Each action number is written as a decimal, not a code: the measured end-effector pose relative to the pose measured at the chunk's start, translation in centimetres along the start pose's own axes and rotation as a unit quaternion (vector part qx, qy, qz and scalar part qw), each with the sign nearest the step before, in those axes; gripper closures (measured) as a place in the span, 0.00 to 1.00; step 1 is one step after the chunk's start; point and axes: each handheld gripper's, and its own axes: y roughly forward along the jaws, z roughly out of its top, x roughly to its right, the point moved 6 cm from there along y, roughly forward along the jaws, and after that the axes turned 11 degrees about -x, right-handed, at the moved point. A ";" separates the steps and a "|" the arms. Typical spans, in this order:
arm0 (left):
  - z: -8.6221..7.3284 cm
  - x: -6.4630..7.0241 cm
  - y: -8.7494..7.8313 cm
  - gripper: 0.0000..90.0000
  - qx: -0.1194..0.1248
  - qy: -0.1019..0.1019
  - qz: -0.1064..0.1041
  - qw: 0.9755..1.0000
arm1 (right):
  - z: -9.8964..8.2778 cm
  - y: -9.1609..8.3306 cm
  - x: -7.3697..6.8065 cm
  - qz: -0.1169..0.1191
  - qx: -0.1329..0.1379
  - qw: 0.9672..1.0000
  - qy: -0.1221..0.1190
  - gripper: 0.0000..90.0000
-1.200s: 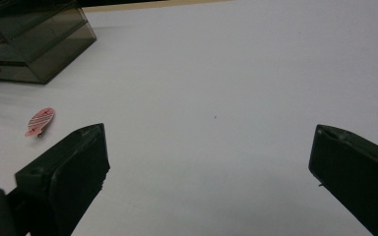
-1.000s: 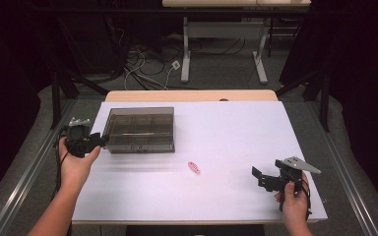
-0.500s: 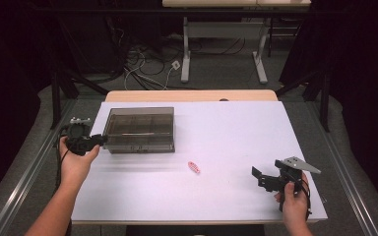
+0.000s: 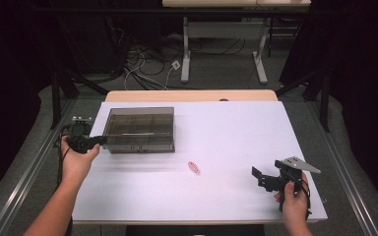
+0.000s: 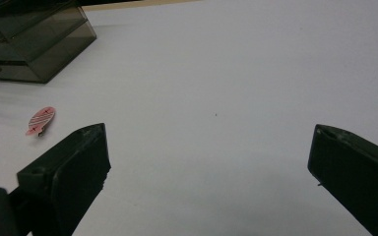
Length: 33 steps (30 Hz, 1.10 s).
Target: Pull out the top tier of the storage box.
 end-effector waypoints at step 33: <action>0.1 0.0 0.4 0.99 -0.036 -0.032 0.019 0.999 | -0.1 0.2 0.2 0.000 -0.009 1.000 0.006 0.03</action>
